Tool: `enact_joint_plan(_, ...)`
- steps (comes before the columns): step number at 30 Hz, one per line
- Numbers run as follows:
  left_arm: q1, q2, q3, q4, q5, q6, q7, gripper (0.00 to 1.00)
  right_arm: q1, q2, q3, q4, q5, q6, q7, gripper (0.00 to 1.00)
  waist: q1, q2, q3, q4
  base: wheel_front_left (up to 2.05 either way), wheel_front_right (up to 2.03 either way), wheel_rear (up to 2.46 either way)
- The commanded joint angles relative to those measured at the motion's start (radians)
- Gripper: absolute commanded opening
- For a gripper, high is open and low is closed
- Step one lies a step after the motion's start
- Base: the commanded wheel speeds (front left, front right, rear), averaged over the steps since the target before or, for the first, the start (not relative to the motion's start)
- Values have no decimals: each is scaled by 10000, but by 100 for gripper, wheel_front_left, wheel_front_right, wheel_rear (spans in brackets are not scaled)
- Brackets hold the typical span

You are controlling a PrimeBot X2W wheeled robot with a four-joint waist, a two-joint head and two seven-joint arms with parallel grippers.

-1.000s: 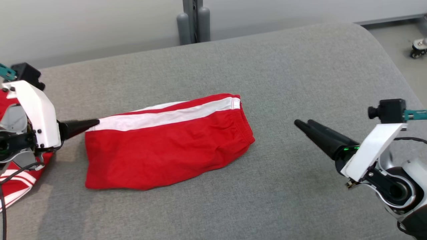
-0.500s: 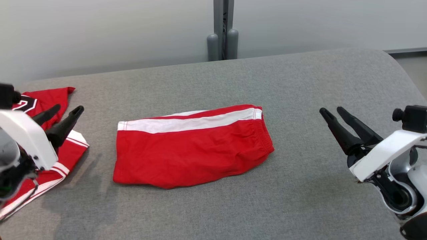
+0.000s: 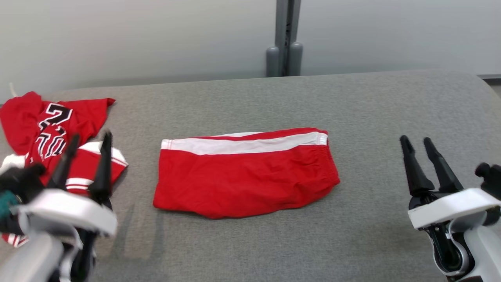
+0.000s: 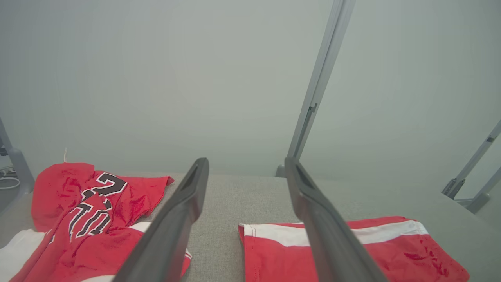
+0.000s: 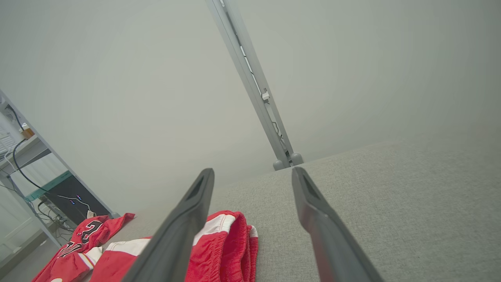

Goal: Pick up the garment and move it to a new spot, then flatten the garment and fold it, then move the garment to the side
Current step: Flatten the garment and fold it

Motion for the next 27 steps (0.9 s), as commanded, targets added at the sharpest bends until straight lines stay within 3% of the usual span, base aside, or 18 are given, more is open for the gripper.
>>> enact_joint_plan(1,488,-249,441,-99,670,81,-13,100,240,159,-366,0,-246,7,-172,100,0,0,14,163,0,0,0)
enact_joint_plan(5,1759,-1399,1635,-185,2084,-114,-13,100,583,630,-1094,-47,-1143,7,-375,100,0,0,-14,256,0,0,0)
enact_joint_plan(7,1988,-1590,1872,-154,2414,-185,-13,100,642,725,-1210,-47,-1346,7,-405,100,0,0,-23,268,0,0,0)
enact_joint_plan(13,2933,-2954,3009,-97,3810,-992,-14,100,582,1036,-1195,388,-1961,7,-83,100,0,0,6,478,0,0,0)
enact_joint_plan(18,3096,-3608,3430,192,4381,-1605,-16,100,-92,936,-803,1257,-2144,7,1089,100,0,0,23,841,0,0,0)
enact_joint_plan(27,3043,-4251,3744,711,4914,-2333,-15,100,-1594,1167,-682,3348,-2457,7,2857,100,0,0,-4,1516,0,0,0)
